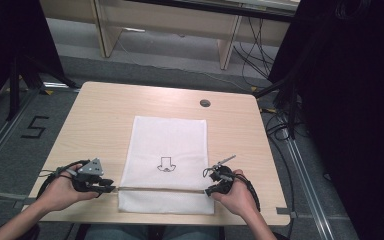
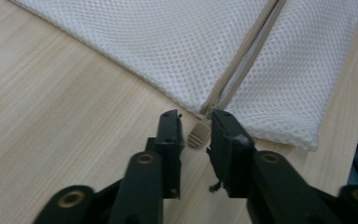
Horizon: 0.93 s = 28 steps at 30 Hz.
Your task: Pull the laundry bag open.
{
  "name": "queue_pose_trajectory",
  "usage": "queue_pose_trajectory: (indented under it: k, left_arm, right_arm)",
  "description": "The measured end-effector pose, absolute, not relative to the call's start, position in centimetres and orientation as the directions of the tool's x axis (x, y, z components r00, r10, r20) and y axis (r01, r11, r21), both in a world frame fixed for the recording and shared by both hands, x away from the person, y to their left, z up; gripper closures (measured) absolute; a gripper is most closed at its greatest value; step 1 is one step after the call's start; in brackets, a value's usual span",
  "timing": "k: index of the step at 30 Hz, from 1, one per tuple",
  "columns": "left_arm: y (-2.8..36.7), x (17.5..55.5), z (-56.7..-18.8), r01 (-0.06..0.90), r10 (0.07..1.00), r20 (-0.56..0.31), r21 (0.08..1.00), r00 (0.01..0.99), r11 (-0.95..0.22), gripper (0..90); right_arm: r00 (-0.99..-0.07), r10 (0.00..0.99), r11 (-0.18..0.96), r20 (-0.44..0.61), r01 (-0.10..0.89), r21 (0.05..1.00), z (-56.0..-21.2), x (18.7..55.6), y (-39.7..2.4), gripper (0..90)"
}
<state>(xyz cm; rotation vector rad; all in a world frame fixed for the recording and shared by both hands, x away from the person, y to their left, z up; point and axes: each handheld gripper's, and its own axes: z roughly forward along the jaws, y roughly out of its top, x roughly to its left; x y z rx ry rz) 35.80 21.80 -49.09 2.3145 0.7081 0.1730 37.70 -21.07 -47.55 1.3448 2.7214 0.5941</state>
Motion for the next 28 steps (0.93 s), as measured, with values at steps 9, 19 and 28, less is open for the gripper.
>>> queue_pose_trajectory:
  k: [9,19,28]
  left_arm:
    - [22.3,36.1,-48.1,0.38,0.551,-0.066,0.791,0.832,-0.479,40.8]
    - [25.1,37.6,-48.0,0.468,0.723,-0.111,0.826,0.682,-0.315,33.0]
    - [25.4,38.0,-47.9,0.453,0.741,-0.068,0.827,0.668,-0.332,33.9]
  right_arm:
    - [-0.561,0.817,0.461,0.131,0.773,0.436,-46.7,37.8,-21.8,68.4]
    - [-0.54,0.829,0.405,0.143,0.758,0.51,-46.8,38.4,-22.4,58.6]
    - [-0.533,0.832,0.398,0.154,0.766,0.505,-47.3,38.6,-22.4,56.3]
